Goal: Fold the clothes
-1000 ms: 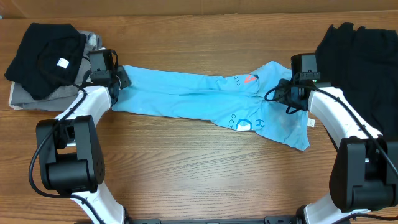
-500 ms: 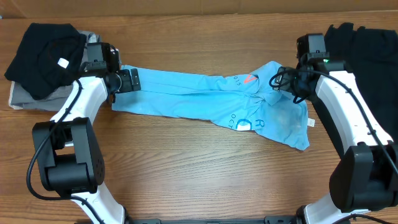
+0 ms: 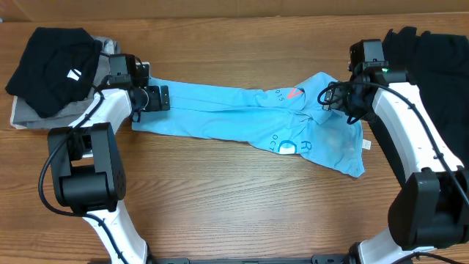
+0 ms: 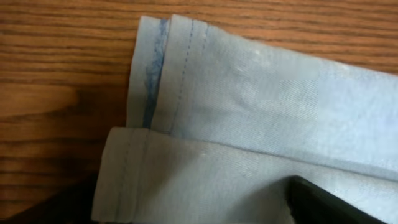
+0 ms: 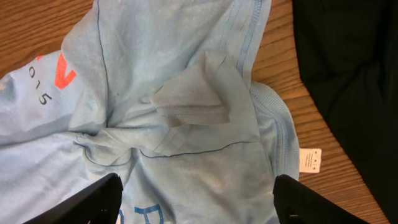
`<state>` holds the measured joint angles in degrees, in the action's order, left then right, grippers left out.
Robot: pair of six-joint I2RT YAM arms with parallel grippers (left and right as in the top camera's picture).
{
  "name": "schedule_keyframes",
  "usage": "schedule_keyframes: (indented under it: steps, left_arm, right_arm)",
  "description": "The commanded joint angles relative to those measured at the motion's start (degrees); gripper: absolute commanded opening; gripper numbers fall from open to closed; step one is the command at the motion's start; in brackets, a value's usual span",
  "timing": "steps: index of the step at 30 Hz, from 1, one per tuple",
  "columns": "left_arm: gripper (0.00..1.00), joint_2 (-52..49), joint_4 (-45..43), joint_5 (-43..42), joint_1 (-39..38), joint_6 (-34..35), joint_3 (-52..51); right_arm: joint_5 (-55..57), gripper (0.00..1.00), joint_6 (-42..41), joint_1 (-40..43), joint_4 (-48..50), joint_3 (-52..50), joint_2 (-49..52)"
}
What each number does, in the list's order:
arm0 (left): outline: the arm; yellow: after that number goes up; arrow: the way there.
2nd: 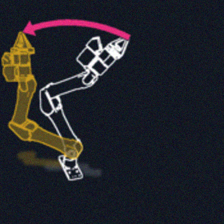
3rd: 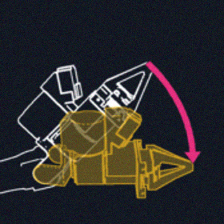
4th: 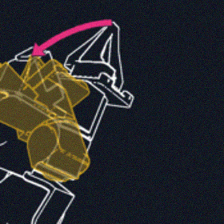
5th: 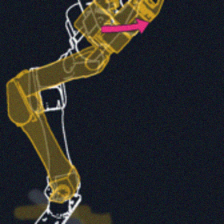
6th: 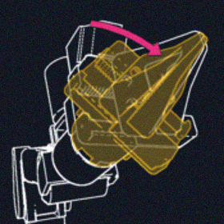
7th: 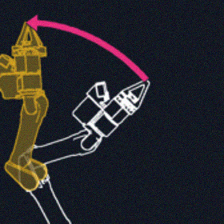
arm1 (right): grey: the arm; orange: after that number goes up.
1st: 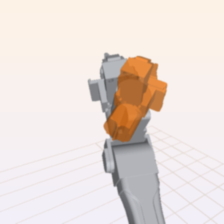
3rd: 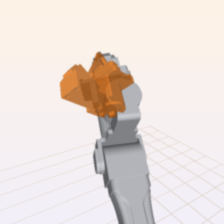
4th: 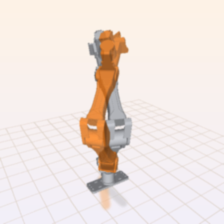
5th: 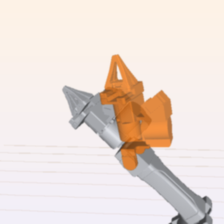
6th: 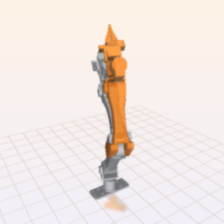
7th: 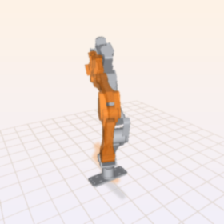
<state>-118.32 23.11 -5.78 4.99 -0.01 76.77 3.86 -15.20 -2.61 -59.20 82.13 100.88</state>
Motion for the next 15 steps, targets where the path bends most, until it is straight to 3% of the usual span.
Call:
schedule_keyframes:
  steps: [1, 2, 4, 5, 6, 9, 15]
  left_arm:
    - [0.73, -3.19, 1.09, -1.51, 0.24, -0.17, -0.26]
    - [0.62, -3.19, 1.31, -1.55, 0.22, 0.04, -0.26]
    - [0.31, -3.19, 1.86, -1.53, 0.17, 0.24, -0.26]
    - [0.09, -3.19, 2.21, -1.42, 0.20, 0.24, -0.26]
    - [0.04, -3.17, 2.47, -1.09, 0.20, 0.28, -0.26]
    - [0.04, -2.60, 5.49, 0.57, 1.07, 2.49, 1.27]
    - [0.04, -1.07, 23.23, 0.90, 4.81, 3.61, 15.43]
  right_arm:
    - [0.59, 0.78, 0.24, 0.39, 0.11, 1.09, -0.90]
    - [0.59, 0.77, 0.24, 0.39, 0.11, 1.09, -0.90]
    - [0.57, 0.74, 0.22, 0.39, 0.13, 1.09, -0.90]
    - [0.57, 0.73, 0.20, 0.39, 0.13, 1.09, -0.90]
    - [0.55, 0.72, 0.20, 0.39, 0.11, 1.09, -0.90]
    - [0.26, 0.68, -0.04, 0.39, 0.15, 1.09, -0.90]
    - [-1.60, 0.64, -2.67, 0.39, 1.42, -0.46, -0.76]
